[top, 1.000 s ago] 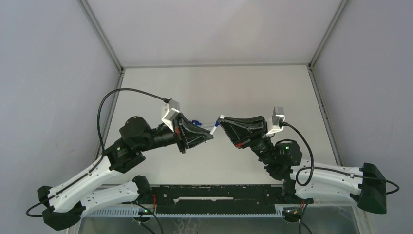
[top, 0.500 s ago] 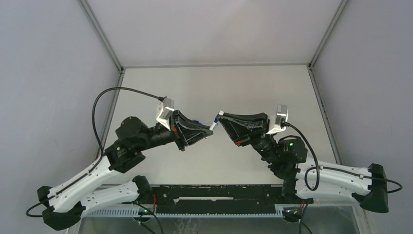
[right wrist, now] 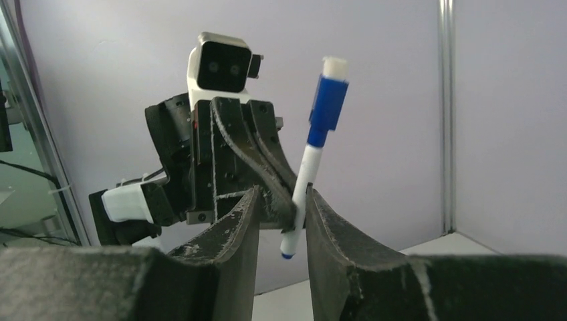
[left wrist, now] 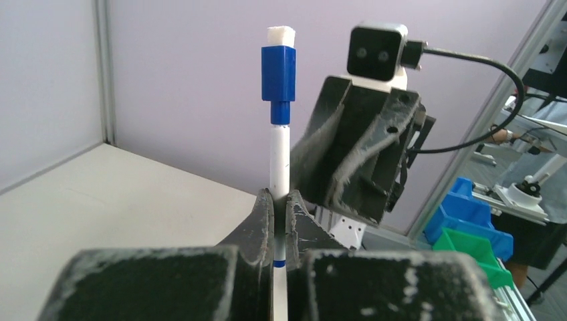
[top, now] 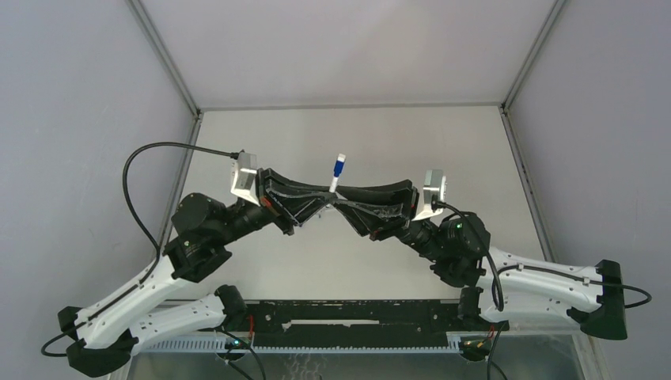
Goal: Insert the pens into the pen caps
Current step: Insert the pen cap onto the pen.
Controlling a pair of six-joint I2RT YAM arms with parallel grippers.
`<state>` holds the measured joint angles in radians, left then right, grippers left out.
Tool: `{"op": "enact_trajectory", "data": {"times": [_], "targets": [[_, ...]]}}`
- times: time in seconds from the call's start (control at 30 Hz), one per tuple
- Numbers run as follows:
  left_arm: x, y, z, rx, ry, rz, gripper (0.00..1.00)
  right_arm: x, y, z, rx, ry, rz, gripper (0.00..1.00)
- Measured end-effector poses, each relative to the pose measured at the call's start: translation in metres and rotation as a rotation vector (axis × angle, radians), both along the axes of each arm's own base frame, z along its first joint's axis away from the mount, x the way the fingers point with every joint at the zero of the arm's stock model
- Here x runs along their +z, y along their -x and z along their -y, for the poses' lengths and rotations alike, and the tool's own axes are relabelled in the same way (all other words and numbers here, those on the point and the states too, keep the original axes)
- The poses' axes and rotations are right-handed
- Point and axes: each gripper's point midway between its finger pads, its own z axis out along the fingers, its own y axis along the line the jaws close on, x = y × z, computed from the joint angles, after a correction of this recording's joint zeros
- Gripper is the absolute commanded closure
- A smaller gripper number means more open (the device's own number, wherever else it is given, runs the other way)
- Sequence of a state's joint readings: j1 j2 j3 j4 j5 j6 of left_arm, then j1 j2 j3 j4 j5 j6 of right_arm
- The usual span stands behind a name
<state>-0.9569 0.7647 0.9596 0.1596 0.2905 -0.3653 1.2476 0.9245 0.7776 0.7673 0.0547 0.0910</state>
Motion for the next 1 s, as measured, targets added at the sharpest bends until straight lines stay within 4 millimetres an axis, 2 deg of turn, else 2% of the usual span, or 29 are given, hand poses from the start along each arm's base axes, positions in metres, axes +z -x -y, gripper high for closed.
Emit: {"op": "enact_trajectory", "data": {"times": [0.13,0.37,1.0], "targets": [[0.005,-0.004,-0.002,0.026,0.021,0.005,1.00,-0.006,0.007,-0.006,0.032,0.032,0.013,0.60],[0.007,-0.004,-0.003,0.028,0.026,0.008,1.00,-0.006,0.006,-0.006,0.029,0.034,0.015,0.59],[0.010,-0.002,-0.003,0.019,0.033,0.031,1.00,-0.003,-0.014,0.005,-0.041,0.005,-0.101,0.54]]}}
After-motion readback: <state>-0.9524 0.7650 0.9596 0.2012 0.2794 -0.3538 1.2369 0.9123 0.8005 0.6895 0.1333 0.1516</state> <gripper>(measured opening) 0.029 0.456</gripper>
